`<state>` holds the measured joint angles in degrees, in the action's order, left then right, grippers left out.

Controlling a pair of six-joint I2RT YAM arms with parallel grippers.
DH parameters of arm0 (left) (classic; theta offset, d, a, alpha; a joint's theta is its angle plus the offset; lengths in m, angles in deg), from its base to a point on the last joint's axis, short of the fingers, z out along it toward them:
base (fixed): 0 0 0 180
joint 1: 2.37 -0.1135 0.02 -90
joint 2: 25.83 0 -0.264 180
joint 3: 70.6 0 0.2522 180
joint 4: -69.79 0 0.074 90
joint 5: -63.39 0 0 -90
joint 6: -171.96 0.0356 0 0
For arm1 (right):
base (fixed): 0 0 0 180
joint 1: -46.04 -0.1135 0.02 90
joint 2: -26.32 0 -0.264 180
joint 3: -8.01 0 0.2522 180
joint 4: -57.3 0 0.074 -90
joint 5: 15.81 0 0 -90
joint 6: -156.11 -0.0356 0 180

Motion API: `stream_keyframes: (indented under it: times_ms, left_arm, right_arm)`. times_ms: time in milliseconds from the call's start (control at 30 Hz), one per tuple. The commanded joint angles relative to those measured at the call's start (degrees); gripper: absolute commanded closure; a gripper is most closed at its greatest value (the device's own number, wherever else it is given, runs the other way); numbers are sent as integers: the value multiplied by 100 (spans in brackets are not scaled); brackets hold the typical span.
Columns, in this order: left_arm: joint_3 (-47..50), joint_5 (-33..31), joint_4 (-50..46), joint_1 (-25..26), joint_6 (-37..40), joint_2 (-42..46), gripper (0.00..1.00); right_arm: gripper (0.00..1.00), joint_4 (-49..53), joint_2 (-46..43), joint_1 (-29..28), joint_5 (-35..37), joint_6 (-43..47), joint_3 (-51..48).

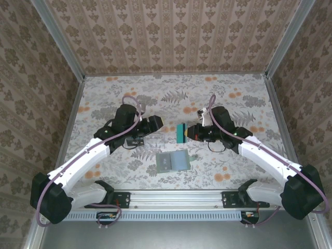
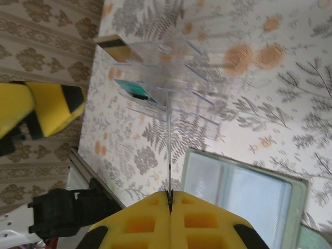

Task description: Take the credit cards out of the card holder

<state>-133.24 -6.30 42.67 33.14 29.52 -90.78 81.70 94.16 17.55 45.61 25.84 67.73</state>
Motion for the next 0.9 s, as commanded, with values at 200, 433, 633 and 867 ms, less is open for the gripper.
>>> stream_keyframes:
  times_ms: [200,433,633,867]
  left_arm:
    - [199,770,1019,-105,-488,-123,42]
    - [442,992,1523,-123,-820,-156,49]
    - [625,1043,1811,-123,-980,-200,51]
    - [619,1112,2056,-138,-1071,-298,54]
  right_arm:
    - [100,-1141,416,176,-675,-408,287]
    - [100,-1791,635,242,-969,-747,304]
    - [100,-2232,719,248,-1190,-987,257]
    - [100,-2633,861,247,-1522,-1217,170]
